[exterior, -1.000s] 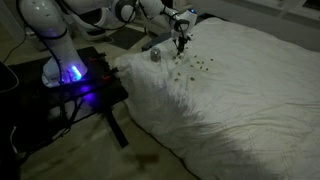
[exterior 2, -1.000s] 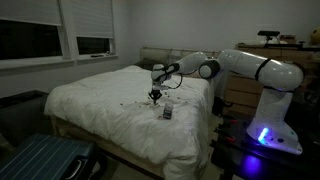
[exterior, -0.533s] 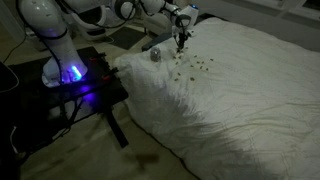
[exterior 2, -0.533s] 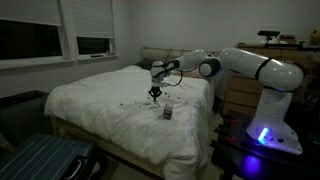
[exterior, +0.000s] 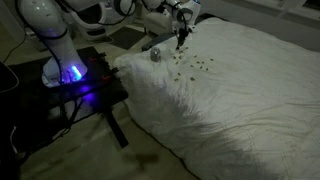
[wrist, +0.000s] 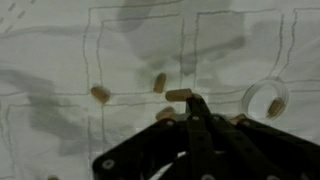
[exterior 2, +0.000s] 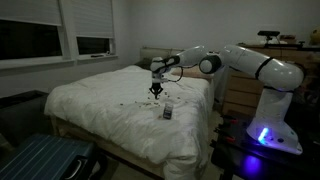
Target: Pick some of the brown objects from the bed and put them in the clear bottle
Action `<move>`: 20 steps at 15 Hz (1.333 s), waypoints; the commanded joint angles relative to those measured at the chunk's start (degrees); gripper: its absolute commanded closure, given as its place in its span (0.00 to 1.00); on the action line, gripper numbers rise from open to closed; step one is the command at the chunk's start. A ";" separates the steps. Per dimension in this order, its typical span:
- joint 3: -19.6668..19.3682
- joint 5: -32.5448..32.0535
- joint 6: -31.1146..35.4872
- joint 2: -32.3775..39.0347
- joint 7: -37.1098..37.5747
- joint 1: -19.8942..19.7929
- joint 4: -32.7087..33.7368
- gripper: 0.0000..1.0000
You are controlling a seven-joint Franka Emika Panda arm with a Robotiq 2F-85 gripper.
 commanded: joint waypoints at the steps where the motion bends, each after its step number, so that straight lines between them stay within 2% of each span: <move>1: -0.52 -0.47 -2.24 -5.27 -0.40 0.43 -6.31 1.00; 4: -0.44 -0.47 -0.62 -8.43 -1.49 0.74 -11.58 1.00; 12: -0.69 -1.00 7.62 -18.92 -5.86 2.85 -30.94 1.00; 20: -0.69 -2.20 16.18 -31.61 -5.84 5.93 -50.03 1.00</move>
